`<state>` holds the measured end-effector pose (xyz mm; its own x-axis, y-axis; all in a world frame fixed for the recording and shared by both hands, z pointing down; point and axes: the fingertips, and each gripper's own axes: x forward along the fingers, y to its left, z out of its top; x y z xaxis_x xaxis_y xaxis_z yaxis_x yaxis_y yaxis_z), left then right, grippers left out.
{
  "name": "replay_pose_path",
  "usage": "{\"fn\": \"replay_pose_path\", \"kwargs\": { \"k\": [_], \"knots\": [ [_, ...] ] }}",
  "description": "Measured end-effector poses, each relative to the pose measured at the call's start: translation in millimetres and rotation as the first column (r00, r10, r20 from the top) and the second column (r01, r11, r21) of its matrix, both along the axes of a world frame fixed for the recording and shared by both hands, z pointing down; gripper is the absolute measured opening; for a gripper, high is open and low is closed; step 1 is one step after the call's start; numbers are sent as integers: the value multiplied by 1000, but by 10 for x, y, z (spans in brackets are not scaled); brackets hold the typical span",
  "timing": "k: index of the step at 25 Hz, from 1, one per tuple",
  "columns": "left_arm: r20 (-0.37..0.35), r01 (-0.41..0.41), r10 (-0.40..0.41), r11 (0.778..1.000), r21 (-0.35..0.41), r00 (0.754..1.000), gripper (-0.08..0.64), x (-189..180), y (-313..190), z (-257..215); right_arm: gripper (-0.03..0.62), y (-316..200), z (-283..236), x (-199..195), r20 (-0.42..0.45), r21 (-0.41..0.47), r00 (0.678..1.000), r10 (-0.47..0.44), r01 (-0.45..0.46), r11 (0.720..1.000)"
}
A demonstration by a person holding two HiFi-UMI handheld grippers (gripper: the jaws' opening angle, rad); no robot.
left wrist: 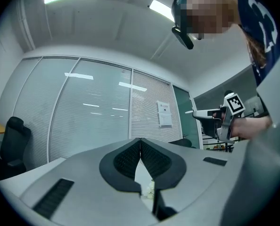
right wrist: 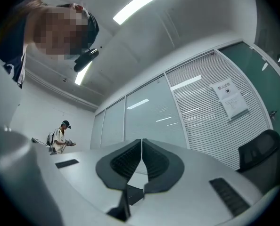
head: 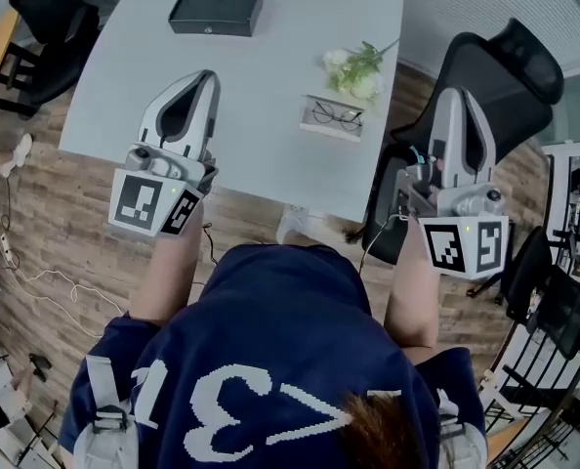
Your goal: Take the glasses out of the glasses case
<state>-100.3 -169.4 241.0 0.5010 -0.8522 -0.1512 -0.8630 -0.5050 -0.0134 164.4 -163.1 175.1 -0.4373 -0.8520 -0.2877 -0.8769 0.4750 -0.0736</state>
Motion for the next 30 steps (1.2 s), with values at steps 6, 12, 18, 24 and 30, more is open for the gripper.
{"fn": "replay_pose_path", "kwargs": {
  "k": [6, 12, 18, 24, 30],
  "knots": [
    [-11, 25, -25, 1000, -19, 1000, 17, 201, -344, 67, 29, -423, 75, 52, 10, -17, 998, -59, 59, 998],
    [-13, -20, 20, 999, -31, 1000, 17, 399, -651, 124, 29, -720, 205, 49, -23, -57, 997, -69, 67, 996],
    [-4, -84, 84, 995, -59, 996, 17, 546, -942, 301, 29, -959, 634, -41, -101, -180, 989, -104, 85, 980],
    [4, -132, 133, 986, -98, 991, 17, 618, -1100, 563, 29, -1041, 1640, -377, -302, -429, 903, -305, 157, 890],
    [6, -149, 152, 975, -164, 988, 17, 589, -1171, 871, 31, -883, 2943, -610, -482, -682, 724, -493, 44, 730]
  ]
}}
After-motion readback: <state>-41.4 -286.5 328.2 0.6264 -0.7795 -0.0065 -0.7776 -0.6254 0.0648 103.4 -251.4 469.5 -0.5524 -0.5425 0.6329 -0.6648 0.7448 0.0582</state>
